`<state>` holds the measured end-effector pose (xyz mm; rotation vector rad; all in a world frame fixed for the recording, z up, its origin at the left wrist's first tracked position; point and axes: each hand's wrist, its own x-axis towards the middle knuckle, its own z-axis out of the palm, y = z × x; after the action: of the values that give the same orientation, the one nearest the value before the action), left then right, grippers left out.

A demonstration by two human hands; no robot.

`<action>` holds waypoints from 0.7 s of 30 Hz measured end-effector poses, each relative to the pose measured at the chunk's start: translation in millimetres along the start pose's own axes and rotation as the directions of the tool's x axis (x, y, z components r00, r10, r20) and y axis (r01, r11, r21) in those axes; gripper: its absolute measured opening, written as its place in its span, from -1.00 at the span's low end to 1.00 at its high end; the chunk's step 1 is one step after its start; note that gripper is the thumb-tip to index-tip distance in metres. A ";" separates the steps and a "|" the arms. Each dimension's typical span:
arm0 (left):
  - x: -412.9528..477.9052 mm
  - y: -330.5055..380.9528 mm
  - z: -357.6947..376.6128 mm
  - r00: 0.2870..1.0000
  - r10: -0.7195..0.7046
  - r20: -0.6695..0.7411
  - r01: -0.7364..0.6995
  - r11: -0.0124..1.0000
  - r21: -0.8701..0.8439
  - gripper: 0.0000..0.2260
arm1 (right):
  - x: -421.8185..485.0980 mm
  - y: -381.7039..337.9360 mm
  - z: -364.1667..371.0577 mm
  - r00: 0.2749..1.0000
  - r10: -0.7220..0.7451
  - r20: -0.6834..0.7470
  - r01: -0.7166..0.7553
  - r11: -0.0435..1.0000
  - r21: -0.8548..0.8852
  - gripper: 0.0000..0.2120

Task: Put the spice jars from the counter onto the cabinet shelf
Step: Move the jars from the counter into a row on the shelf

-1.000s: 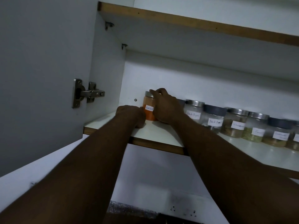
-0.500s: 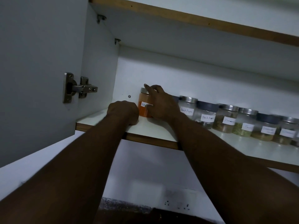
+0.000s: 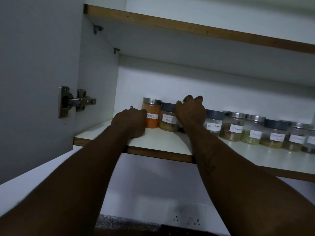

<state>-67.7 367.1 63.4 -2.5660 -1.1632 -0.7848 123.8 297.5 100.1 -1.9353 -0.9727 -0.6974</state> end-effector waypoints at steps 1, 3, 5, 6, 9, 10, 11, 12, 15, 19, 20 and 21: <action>0.7 -0.1 0.7 1.000 0.014 -0.003 -0.014 1.000 0.005 -0.67 | 0.4 -0.2 0.7 1.000 -0.001 0.009 0.001 1.000 0.003 -0.58; 2.6 -0.2 1.9 0.999 0.032 -0.008 -0.032 0.999 0.008 -0.68 | 1.3 -0.3 2.1 1.000 0.006 0.027 -0.007 1.000 0.009 -0.57; 3.9 -0.7 2.9 0.999 0.050 -0.014 -0.050 0.999 0.001 -0.69 | 1.2 -0.3 3.7 0.999 0.003 0.040 -0.003 1.000 0.013 -0.56; 4.7 -0.7 3.6 0.998 0.063 -0.021 -0.063 0.998 -0.003 -0.69 | 1.0 -0.2 3.9 0.999 -0.003 0.043 0.002 1.000 0.018 -0.56; 6.0 -1.7 5.5 0.994 0.105 -0.035 -0.105 0.994 -0.014 -0.68 | -0.1 -1.3 2.9 0.998 -0.019 0.056 0.017 0.999 0.031 -0.56; 6.5 -1.6 5.6 0.993 0.111 -0.031 -0.112 0.994 -0.019 -0.67 | -0.6 -1.4 2.3 0.998 -0.022 0.056 0.020 0.999 0.035 -0.56; 7.0 -1.4 5.6 0.993 0.115 -0.027 -0.116 0.993 -0.019 -0.66 | -1.0 -1.6 1.5 0.998 -0.022 0.055 0.020 0.999 0.045 -0.57; 7.6 -1.3 5.6 0.993 0.119 -0.024 -0.119 0.993 -0.018 -0.66 | -1.2 -1.8 0.6 0.999 -0.019 0.049 0.016 0.998 0.061 -0.57; 8.0 -1.1 5.6 0.991 0.130 -0.026 -0.131 0.991 -0.027 -0.65 | -0.2 -1.3 -3.0 1.000 0.010 -0.016 -0.008 0.994 0.112 -0.58; 6.7 -0.1 5.6 0.987 0.154 -0.046 -0.157 0.986 -0.058 -0.63 | 1.7 6.3 -9.8 0.991 0.069 -0.115 -0.053 0.989 0.139 -0.61; 6.6 -0.1 5.8 0.986 0.157 -0.046 -0.160 0.985 -0.058 -0.62 | 1.8 9.7 -11.5 0.990 0.084 -0.114 -0.069 0.989 0.133 -0.62; 7.0 -0.3 6.1 0.987 0.158 -0.043 -0.160 0.986 -0.050 -0.60 | 1.6 13.5 -13.3 0.989 0.096 -0.108 -0.083 0.989 0.120 -0.62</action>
<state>-61.8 374.2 62.1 -2.6343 -0.9249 -0.8345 134.4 281.9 102.0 -1.8067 -0.8323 -0.6766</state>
